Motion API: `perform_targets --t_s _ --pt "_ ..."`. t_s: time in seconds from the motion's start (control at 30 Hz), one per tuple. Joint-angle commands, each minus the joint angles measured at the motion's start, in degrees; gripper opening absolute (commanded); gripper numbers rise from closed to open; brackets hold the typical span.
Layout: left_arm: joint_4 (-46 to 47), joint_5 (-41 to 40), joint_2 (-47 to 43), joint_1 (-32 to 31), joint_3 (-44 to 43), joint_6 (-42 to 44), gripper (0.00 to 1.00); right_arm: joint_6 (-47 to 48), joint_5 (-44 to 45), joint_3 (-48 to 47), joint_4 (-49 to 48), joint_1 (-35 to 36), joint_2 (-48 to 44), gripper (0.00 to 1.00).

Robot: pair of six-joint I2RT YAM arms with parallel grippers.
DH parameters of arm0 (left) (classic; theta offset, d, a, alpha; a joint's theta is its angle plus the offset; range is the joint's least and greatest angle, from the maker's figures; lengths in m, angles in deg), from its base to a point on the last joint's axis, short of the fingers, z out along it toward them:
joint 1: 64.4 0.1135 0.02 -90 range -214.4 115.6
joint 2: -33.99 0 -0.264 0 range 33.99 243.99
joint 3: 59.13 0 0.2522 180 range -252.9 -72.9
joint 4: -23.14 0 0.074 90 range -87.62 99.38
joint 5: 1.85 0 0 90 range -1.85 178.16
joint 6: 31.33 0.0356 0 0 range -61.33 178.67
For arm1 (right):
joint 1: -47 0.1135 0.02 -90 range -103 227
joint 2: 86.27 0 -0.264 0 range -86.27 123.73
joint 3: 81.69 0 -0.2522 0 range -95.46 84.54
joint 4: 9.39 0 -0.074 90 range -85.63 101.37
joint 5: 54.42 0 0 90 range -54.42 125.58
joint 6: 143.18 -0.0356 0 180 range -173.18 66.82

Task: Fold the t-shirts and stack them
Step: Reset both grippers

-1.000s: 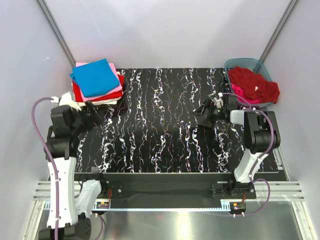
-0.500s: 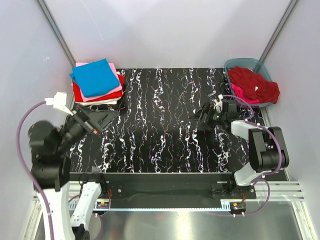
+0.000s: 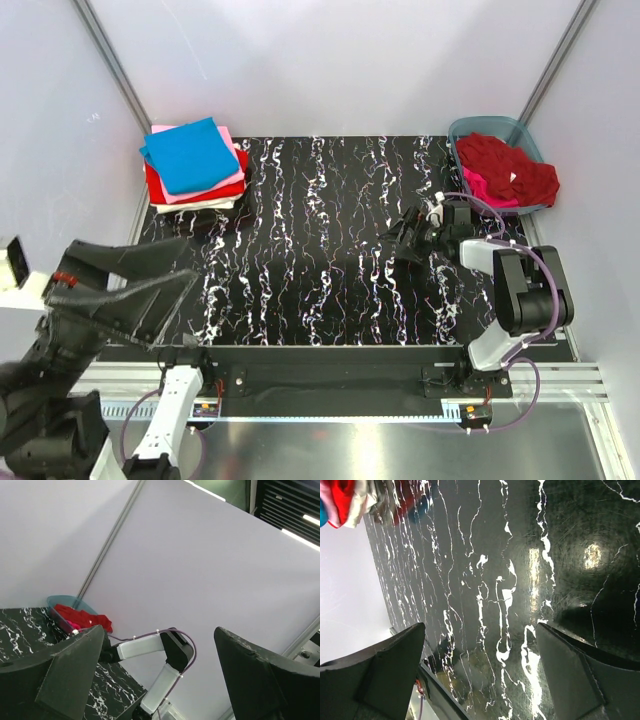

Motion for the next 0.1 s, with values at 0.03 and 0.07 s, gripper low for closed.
perform_targets --t_s 0.03,0.07 --pt "0.51 4.94 5.99 -0.17 1.54 -3.73 0.99 0.43 -0.78 -2.29 -1.12 0.06 0.29 1.0" --pt "1.13 5.3 6.52 -0.08 1.54 -4.18 0.99 0.61 -0.69 -2.55 -0.59 0.06 0.64 1.0"
